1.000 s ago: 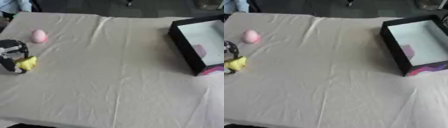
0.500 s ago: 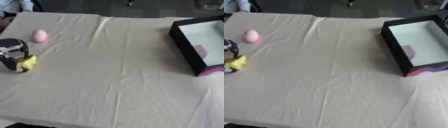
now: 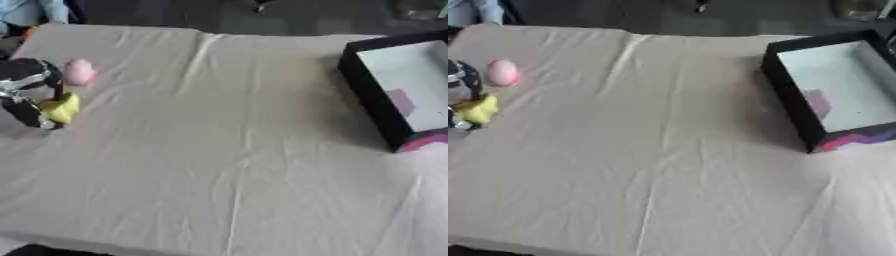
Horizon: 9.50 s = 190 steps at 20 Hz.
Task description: Pick up the objects with one hand, pass them to the other hand, and then place them into the box on the other side of the table.
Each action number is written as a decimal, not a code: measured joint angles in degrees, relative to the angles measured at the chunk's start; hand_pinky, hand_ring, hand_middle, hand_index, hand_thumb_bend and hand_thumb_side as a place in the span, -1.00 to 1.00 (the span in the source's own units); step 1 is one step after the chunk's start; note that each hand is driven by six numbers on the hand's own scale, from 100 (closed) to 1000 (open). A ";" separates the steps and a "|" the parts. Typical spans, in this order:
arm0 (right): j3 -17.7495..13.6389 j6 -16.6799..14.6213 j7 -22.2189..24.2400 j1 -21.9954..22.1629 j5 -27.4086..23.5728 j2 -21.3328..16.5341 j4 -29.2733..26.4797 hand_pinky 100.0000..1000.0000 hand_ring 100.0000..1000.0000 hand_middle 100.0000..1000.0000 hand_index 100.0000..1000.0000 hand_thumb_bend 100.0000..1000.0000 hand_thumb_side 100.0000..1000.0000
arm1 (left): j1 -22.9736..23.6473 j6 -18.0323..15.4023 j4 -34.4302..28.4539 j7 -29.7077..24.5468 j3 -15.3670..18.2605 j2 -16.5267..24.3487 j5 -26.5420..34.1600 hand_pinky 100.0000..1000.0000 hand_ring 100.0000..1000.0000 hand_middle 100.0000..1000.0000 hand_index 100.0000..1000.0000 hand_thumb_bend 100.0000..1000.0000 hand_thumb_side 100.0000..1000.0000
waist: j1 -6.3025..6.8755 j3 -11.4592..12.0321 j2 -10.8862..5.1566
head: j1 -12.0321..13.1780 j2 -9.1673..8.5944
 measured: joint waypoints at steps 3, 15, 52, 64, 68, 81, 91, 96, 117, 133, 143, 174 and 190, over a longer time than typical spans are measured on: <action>-0.06 -0.03 -0.06 0.00 -0.20 -0.01 -0.61 1.00 0.79 0.72 0.92 -1.00 0.50 | 0.03 0.65 -2.99 1.88 0.68 0.00 1.78 0.36 0.29 0.12 -0.22 -0.31 -1.00 | 0.00 0.05 0.00 | -0.36 0.00; 0.62 -0.34 1.20 -2.93 -3.05 -0.02 -10.43 1.00 0.80 0.73 0.92 -1.00 0.28 | -0.19 3.96 -10.25 12.67 -0.65 -4.30 18.03 0.34 0.16 -0.01 -0.23 -0.87 -1.00 | -0.02 -0.13 0.00 | -1.86 0.00; 16.19 3.57 26.19 -17.18 8.68 10.95 -18.03 0.96 0.79 0.72 0.89 -1.00 0.25 | -7.56 -0.44 -6.63 28.76 -4.82 -29.96 14.88 0.34 0.10 -0.07 -0.23 -1.00 -1.00 | -0.33 -0.21 -0.67 | -5.61 0.01; 19.55 3.34 29.94 -19.69 12.19 13.80 -14.67 0.96 0.80 0.74 0.92 -1.00 0.29 | -9.52 -3.03 -6.29 31.66 -5.96 -33.13 8.23 0.34 0.12 -0.06 -0.23 -1.00 -1.00 | -0.59 0.18 -0.67 | -6.36 0.01; 20.45 3.18 30.94 -20.44 13.56 14.77 -14.21 0.95 0.80 0.74 0.92 -1.00 0.26 | -10.26 -3.33 -5.92 31.99 -6.37 -34.23 6.72 0.33 0.12 -0.06 -0.23 -1.00 -1.00 | -0.62 0.25 -0.67 | -6.44 0.01; 22.65 3.14 31.54 -21.69 18.78 18.37 -9.63 0.93 0.81 0.75 0.96 -1.00 0.43 | -11.94 -4.35 -5.77 32.84 -8.21 -36.95 3.76 0.33 0.13 -0.05 -0.22 -1.00 -1.00 | -0.67 0.79 -0.67 | -7.25 0.01; 23.16 1.32 30.23 -21.72 23.03 20.18 -5.59 0.92 0.80 0.75 0.97 -1.00 0.68 | -12.58 -5.40 -6.83 33.72 -9.59 -38.46 2.05 0.32 0.13 -0.05 -0.22 -1.00 -1.00 | -0.89 1.00 -0.67 | -8.36 0.01; 23.37 0.57 30.54 -21.72 23.57 20.66 -4.72 0.93 0.81 0.75 0.99 -1.00 0.80 | -12.65 -5.33 -7.34 33.81 -10.27 -38.90 1.59 0.32 0.13 -0.05 -0.22 -1.00 -1.00 | -0.89 1.06 -0.67 | -8.69 0.01; 23.40 0.70 32.93 -21.72 22.77 20.61 -6.06 0.92 0.80 0.72 0.97 -1.00 0.92 | -13.09 -5.03 -7.37 33.67 -10.85 -38.94 0.35 0.32 0.13 -0.05 -0.22 -1.00 -1.00 | -0.89 1.07 -0.67 | -8.63 0.01; 23.68 0.14 30.84 -21.75 29.35 20.79 -5.10 0.91 0.74 0.67 0.94 -0.99 0.66 | -13.39 -5.20 -7.38 33.90 -11.31 -39.24 -0.33 0.32 0.13 -0.05 -0.23 -1.00 -1.00 | -0.95 1.07 -0.67 | -8.78 0.01; 23.70 0.46 31.73 -21.88 28.08 21.22 -4.69 0.92 0.75 0.68 0.96 -1.00 0.76 | -13.55 -5.46 -7.38 34.08 -11.62 -39.45 -1.42 0.33 0.13 -0.05 -0.23 -1.00 -1.00 | -0.95 1.24 -0.67 | -8.85 0.01; 24.01 -0.25 34.69 -21.70 30.59 21.76 -1.18 0.88 0.74 0.66 0.93 -1.00 0.78 | -13.58 -6.61 -7.75 35.30 -12.36 -39.93 -4.14 0.33 0.13 -0.05 -0.23 -0.96 -1.00 | -0.95 1.46 -0.67 | -9.11 0.01; 23.77 9.39 23.53 -21.57 14.88 22.11 -0.83 0.84 0.53 0.10 0.42 -1.00 -0.05 | -13.58 -7.43 -7.74 36.53 -13.07 -39.95 -4.71 0.33 0.13 -0.05 -0.22 -0.96 -1.00 | -0.95 1.33 -0.67 | -9.26 0.01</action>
